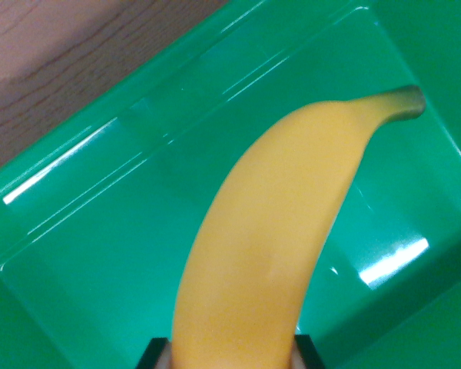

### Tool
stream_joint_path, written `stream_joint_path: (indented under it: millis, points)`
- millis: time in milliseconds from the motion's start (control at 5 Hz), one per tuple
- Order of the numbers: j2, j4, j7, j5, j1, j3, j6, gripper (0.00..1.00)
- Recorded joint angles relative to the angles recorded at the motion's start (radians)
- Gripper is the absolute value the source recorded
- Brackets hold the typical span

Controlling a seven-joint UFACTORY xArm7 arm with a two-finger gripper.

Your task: Pick fruit

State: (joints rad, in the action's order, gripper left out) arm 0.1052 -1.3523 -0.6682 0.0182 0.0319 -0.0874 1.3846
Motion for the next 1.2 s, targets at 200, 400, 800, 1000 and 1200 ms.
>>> stream_joint_path:
  millis: [200,400,800,1000,1200]
  points:
    - [0.000,0.000,0.000,0.0000,0.0000,0.000,0.000,1.00]
    - [-0.014,-0.023,0.000,0.0011,0.0006,0.000,0.038,1.00]
    - [-0.028,-0.045,0.000,0.0022,0.0011,-0.001,0.074,1.00]
    - [-0.028,-0.045,0.000,0.0022,0.0011,-0.001,0.074,1.00]
    - [-0.041,-0.065,0.000,0.0032,0.0016,-0.001,0.106,1.00]
